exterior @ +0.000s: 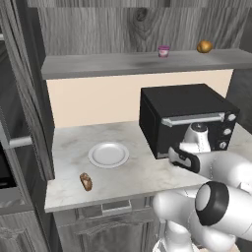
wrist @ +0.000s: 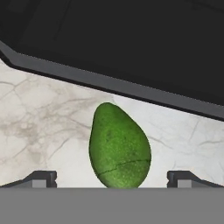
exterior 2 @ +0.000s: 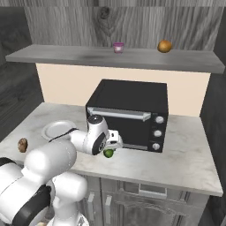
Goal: Pick the avocado and bread from the counter and place them on the plate. Then pick the jam from the cabinet and place it next to the plate. Lastly close the cabinet door.
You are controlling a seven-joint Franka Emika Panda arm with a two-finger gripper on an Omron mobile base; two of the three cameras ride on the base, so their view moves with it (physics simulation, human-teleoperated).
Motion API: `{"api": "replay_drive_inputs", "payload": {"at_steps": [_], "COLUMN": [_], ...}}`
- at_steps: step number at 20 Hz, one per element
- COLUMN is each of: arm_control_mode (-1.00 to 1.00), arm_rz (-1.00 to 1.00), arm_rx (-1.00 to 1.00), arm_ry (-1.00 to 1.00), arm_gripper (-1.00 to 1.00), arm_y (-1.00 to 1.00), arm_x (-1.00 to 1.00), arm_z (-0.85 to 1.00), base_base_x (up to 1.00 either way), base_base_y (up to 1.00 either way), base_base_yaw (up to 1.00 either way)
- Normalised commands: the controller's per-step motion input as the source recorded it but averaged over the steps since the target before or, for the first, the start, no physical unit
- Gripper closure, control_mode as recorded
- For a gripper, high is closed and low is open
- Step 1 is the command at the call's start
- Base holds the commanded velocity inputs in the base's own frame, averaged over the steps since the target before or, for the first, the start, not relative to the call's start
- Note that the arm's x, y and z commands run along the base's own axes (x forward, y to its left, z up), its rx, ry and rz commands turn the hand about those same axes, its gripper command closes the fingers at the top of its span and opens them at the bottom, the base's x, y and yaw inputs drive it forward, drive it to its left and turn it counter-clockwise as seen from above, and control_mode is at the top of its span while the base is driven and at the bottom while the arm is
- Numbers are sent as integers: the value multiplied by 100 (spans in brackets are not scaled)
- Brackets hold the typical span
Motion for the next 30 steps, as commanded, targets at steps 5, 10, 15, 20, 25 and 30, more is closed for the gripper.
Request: {"api": "replay_drive_inputs", "payload": {"at_steps": [5, 10, 15, 20, 25, 30], "arm_control_mode": [-100, -100, -100, -100, -100, -100], "arm_rz": [5, 3, 2, 1, 1, 1], "arm_rx": [0, 0, 0, 0, 0, 0], "arm_ry": [0, 0, 0, 0, 0, 0], "arm_gripper": [-100, -100, -100, -100, -100, 100], "arm_y": [-5, 0, 0, 0, 3, 2], "arm_x": [0, 0, 1, 1, 9, 8], "arm_z": [-7, -9, -18, -23, -18, -20], "base_base_x": [0, 0, 0, 0, 0, 0], "base_base_y": [0, 0, 0, 0, 0, 0], "base_base_yaw": [0, 0, 0, 0, 0, 0]}}
